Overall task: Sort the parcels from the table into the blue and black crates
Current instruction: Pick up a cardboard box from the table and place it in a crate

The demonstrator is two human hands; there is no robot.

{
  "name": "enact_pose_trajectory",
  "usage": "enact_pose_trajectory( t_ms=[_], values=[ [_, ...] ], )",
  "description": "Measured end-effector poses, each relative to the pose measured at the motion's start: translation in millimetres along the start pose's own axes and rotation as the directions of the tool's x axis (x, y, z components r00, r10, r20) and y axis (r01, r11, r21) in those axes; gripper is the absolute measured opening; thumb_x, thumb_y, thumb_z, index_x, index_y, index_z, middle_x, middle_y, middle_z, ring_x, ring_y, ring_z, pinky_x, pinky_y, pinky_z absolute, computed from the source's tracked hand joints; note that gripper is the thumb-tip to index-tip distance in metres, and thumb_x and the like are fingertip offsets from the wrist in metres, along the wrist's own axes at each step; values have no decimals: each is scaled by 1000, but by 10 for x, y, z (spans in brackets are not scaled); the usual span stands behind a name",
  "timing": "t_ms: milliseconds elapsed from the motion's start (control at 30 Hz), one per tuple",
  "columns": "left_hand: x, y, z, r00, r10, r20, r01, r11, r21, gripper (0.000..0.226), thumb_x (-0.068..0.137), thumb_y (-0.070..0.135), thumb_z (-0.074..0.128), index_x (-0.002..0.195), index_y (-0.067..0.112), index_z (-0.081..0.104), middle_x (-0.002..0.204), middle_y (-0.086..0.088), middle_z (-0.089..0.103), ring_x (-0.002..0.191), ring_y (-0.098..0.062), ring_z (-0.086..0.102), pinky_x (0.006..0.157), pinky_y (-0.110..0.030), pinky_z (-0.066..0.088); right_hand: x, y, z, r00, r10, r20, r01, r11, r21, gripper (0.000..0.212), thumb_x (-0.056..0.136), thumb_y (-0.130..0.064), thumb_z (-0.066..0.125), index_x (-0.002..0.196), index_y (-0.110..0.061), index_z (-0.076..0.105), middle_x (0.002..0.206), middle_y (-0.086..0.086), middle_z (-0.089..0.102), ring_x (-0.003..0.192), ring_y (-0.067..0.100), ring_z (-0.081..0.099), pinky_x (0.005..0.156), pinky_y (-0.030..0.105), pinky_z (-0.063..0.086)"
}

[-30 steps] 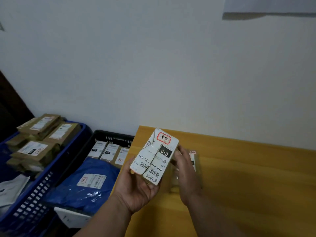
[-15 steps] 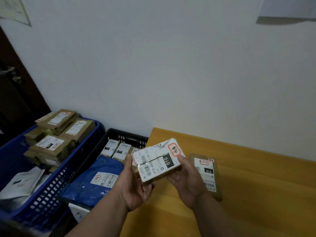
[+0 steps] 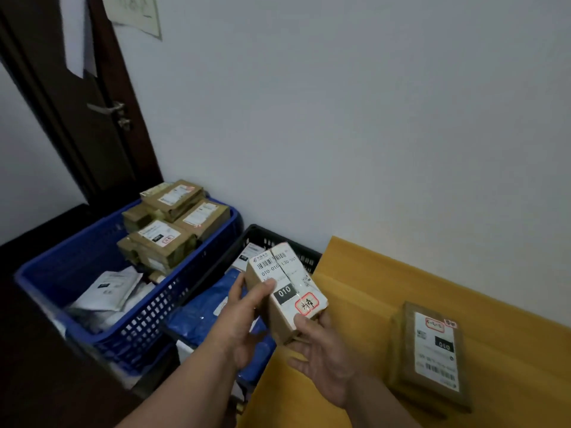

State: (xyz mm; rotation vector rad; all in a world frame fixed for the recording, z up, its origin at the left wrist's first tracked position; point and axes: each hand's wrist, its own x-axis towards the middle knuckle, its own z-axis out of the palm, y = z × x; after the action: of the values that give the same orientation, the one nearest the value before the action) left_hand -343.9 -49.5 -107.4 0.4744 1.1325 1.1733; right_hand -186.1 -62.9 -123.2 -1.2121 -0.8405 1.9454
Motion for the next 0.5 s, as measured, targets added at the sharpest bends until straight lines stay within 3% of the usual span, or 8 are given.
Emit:
enact_pose_trajectory(
  t_ms=[133, 233, 333, 400, 500],
  values=[
    [140, 258, -558, 1000, -25, 11, 24, 999, 40, 58, 81, 35, 71, 134, 41, 48, 110, 2, 72, 109, -19, 65, 70, -38, 54, 258, 18, 429, 998, 57, 17, -57, 998, -18, 72, 65, -56, 77, 129, -34, 53, 120, -5, 69, 117, 23, 61, 102, 49, 39],
    [242, 495, -1085, 1000, -10, 22, 8, 996, 86, 63, 76, 41, 74, 134, 44, 48, 114, 3, 71, 106, -17, 68, 75, -39, 55, 498, 109, 918, 997, 77, -19, -78, 996, -32, 70, 69, -51, 78, 129, -30, 50, 119, 0, 69, 114, 25, 62, 93, 44, 44],
    [307, 731, -1658, 996, -19, -87, 26, 996, 83, 92, 53, 54, 85, 134, 34, 47, 111, 1, 72, 103, -23, 68, 75, -41, 56, 750, 338, 1533, 992, 126, -28, -127, 991, -40, 69, 64, -43, 80, 124, -24, 52, 110, 1, 73, 106, 23, 66, 86, 40, 45],
    [327, 869, -2063, 986, -36, -161, 45, 998, 54, 83, 59, 50, 85, 128, 25, 47, 103, -4, 74, 91, -26, 72, 68, -41, 58, 914, 515, 1942, 984, 180, -20, -180, 983, -32, 69, 62, -43, 76, 124, -21, 54, 108, 1, 74, 104, 23, 66, 81, 39, 44],
    [291, 1046, -2598, 977, -73, -202, 90, 993, 76, 65, 71, 46, 80, 122, 21, 49, 92, -4, 76, 77, -21, 74, 58, -35, 57, 1121, 719, 2428, 966, 257, -9, -257, 964, -63, 74, 60, -48, 72, 126, -22, 54, 120, 6, 67, 113, 27, 60, 83, 39, 44]
  ],
)
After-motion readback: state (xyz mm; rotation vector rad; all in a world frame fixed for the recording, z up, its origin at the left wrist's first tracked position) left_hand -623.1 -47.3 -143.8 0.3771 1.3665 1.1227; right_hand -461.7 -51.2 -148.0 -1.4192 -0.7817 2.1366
